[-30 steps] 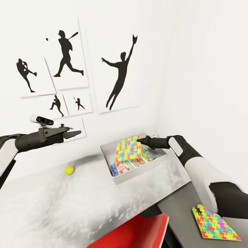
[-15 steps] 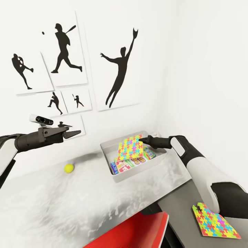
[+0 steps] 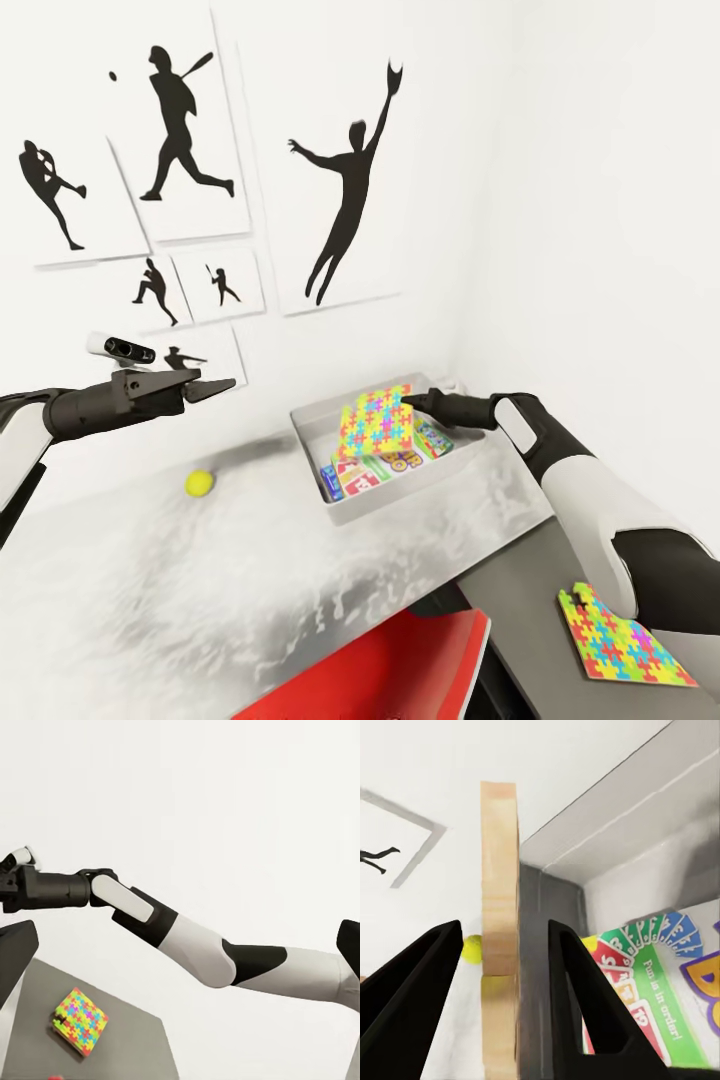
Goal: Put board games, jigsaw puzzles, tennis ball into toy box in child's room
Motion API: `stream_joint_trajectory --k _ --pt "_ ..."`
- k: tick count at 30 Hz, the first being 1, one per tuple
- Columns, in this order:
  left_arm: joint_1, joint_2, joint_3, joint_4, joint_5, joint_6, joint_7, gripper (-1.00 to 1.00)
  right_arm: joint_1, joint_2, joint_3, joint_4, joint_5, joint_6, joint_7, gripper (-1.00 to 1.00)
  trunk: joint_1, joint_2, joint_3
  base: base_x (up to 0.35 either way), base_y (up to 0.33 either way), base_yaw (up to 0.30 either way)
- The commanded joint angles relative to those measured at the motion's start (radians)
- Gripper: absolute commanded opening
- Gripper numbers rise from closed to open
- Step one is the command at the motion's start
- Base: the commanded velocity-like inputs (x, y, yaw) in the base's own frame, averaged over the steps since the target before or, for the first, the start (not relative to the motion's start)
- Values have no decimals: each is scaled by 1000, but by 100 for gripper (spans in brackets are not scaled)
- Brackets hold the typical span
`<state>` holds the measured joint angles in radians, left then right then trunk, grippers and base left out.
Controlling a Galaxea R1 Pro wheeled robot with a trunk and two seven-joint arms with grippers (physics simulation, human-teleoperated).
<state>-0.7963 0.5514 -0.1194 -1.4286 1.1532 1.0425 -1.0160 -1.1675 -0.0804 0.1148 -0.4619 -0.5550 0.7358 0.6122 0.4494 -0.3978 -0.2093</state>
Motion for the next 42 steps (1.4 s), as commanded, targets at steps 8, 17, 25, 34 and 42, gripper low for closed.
stream_joint_trajectory --k 8,17,25,34,42 --pt "-1 1 -2 0 1 4 -3 100 -1 -1 6 0 0 -14 38 -100 1 -2 -15 0 0 0" --pt "-1 0 -3 0 0 3 -3 100 -1 2 6 0 28 -16 40 -100 1 -2 -30 0 0 0" --pt "-1 -1 -3 0 -3 2 -3 100 -3 1 2 0 75 -18 41 -100 1 -2 -43 0 0 0" --pt "-1 -1 -3 0 -3 2 -3 100 -3 2 0 -1 79 -21 67 -100 1 -2 -58 0 0 0" --pt "-1 -1 -3 0 -4 2 -3 100 -3 1 2 -1 79 -45 88 -100 1 -2 -68 0 0 0"
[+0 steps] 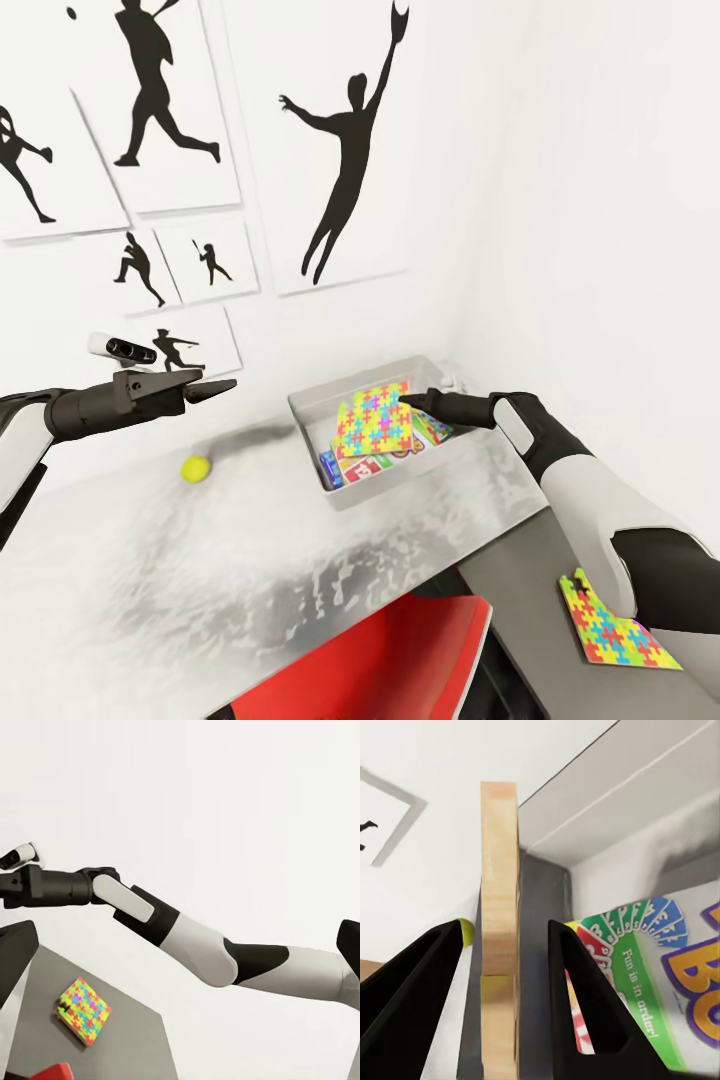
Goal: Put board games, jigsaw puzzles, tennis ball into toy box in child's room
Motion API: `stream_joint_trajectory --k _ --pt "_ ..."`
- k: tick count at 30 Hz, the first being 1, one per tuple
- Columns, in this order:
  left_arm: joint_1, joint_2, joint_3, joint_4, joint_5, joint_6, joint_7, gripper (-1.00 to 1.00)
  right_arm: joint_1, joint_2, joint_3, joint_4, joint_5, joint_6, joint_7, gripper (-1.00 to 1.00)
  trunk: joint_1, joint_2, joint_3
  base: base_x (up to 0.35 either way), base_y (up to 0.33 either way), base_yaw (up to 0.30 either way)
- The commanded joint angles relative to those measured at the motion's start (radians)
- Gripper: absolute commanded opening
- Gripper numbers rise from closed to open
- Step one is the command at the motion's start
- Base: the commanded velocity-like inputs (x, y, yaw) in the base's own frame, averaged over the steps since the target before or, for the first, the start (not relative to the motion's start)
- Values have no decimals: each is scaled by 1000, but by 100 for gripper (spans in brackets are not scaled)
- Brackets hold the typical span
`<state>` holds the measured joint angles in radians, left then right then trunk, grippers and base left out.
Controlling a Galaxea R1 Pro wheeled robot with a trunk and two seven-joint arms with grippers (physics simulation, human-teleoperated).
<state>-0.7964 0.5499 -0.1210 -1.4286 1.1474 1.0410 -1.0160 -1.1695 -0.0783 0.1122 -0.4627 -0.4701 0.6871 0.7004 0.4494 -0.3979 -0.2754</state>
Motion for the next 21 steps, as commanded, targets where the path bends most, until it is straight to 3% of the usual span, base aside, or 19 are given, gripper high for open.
stream_joint_trajectory --k 1,21 --pt "-1 1 -2 0 2 4 -3 100 -1 -1 6 0 -6 1 1 -100 1 -2 -2 0 0 0" --pt "-1 1 0 0 2 4 -3 100 -1 16 5 1 -2 -66 2 -100 1 -2 -3 0 0 0"
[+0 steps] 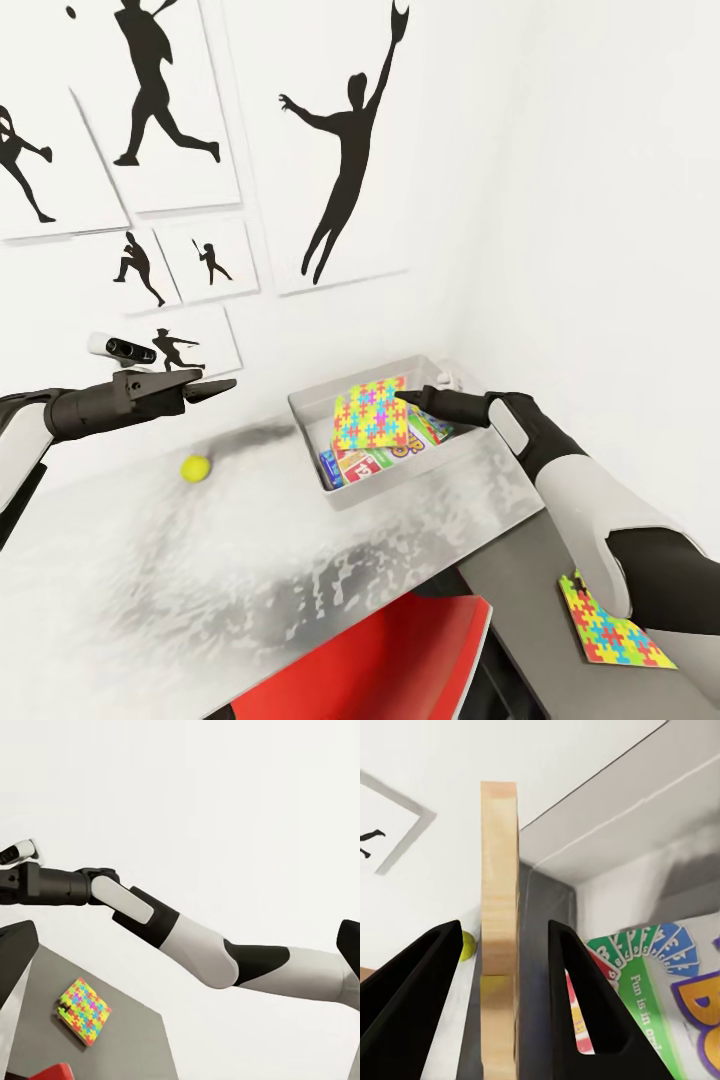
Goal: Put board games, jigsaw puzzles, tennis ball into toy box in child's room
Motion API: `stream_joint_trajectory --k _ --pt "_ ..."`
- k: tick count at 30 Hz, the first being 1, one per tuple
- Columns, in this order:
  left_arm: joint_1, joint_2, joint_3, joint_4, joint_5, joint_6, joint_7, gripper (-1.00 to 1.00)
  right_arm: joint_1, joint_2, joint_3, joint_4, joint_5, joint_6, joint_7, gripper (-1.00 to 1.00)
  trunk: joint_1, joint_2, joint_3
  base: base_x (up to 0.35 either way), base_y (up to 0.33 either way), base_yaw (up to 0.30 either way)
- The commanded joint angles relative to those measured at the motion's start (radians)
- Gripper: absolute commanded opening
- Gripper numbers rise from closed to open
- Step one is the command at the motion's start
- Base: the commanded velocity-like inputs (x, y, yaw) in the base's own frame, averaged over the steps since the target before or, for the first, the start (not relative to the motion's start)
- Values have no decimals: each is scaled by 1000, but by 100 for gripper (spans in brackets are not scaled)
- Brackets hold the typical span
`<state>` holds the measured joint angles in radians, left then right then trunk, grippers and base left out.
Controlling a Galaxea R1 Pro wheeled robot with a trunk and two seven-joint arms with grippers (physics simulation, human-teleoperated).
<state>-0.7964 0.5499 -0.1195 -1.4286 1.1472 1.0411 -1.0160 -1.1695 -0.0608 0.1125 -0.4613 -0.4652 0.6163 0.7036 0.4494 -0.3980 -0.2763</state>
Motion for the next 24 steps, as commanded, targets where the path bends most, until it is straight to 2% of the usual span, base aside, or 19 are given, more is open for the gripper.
stream_joint_trajectory --k 1,14,15,24 --pt "-1 1 -2 0 2 4 -3 100 -1 -1 5 0 -7 4 -1 -100 1 -2 -2 0 0 0" --pt "-1 1 -2 0 1 4 -3 100 -1 -1 6 0 -6 -3 -1 -100 1 -2 -2 0 0 0" --pt "-1 1 -2 0 1 4 -3 100 -1 -1 6 0 -6 -4 -1 100 1 -2 -2 0 0 0" --pt "-1 1 -2 0 1 4 -3 100 -1 -2 6 0 -6 -31 -1 100 1 -2 -2 0 0 0"
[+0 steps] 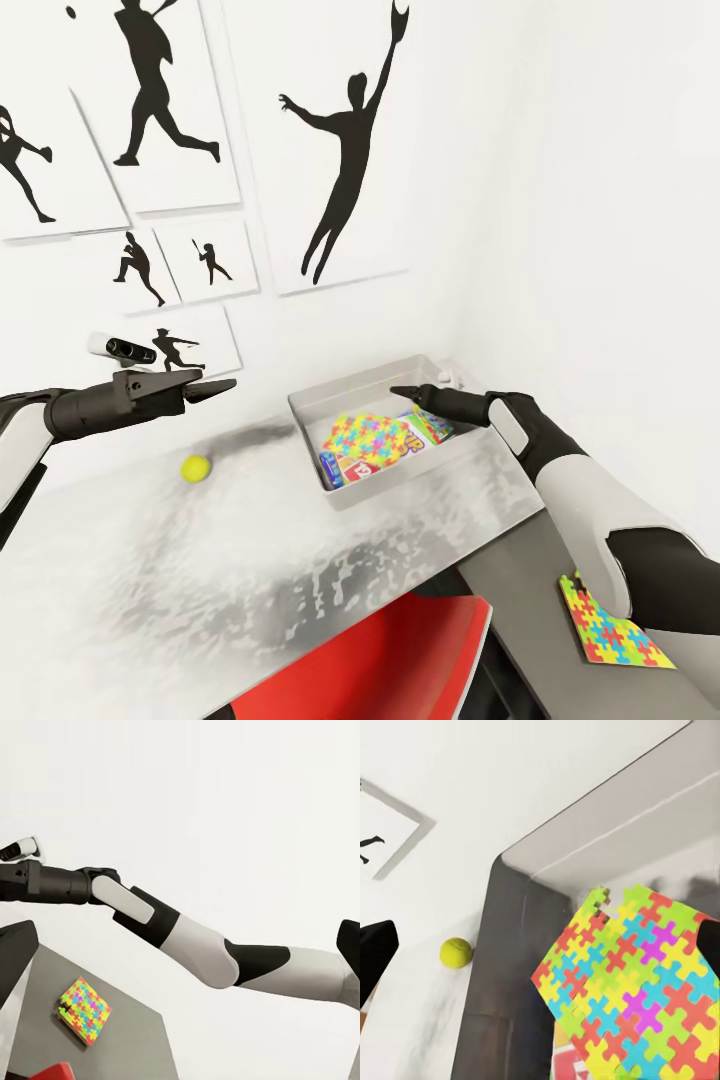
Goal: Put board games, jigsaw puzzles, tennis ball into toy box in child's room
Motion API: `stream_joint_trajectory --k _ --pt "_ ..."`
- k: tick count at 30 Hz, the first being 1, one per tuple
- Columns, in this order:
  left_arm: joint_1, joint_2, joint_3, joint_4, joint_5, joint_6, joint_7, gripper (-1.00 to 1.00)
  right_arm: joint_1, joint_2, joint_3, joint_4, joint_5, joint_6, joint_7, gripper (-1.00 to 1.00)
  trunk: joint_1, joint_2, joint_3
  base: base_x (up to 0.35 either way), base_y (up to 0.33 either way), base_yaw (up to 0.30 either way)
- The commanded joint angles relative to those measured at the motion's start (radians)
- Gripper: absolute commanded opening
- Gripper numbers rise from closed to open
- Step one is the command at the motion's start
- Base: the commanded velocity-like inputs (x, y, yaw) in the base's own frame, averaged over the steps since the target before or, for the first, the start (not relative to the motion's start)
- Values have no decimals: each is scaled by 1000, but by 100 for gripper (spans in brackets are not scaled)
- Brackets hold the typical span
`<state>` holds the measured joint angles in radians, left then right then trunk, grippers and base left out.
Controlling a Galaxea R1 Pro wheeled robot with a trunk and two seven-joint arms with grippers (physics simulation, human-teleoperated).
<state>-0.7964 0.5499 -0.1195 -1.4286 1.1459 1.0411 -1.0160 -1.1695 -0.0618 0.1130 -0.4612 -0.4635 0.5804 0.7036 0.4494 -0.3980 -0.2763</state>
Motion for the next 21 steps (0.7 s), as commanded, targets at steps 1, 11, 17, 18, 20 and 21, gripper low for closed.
stream_joint_trajectory --k 1,11,17,18,20,21 --pt "-1 1 -2 0 2 4 -3 100 -1 -1 5 0 -7 2 -1 100 1 -2 -2 0 0 0" --pt "-1 1 -1 0 2 4 -3 100 -1 -1 5 0 -7 -2 -1 100 1 -2 -2 0 0 0" --pt "-1 1 -2 0 1 4 -3 100 -1 -6 4 -3 -9 -2 1 100 1 -2 -2 0 0 0" --pt "-1 1 -2 0 1 4 -3 100 -1 -8 4 -3 -10 -1 3 100 1 -2 -2 0 0 0" --pt "-1 2 -3 0 1 4 -3 100 0 -14 1 -7 -11 -1 33 100 1 -2 -2 0 0 0" --pt "-1 2 -3 0 2 4 -3 100 0 -15 1 -8 -11 -1 47 100 1 -2 -2 0 0 0"
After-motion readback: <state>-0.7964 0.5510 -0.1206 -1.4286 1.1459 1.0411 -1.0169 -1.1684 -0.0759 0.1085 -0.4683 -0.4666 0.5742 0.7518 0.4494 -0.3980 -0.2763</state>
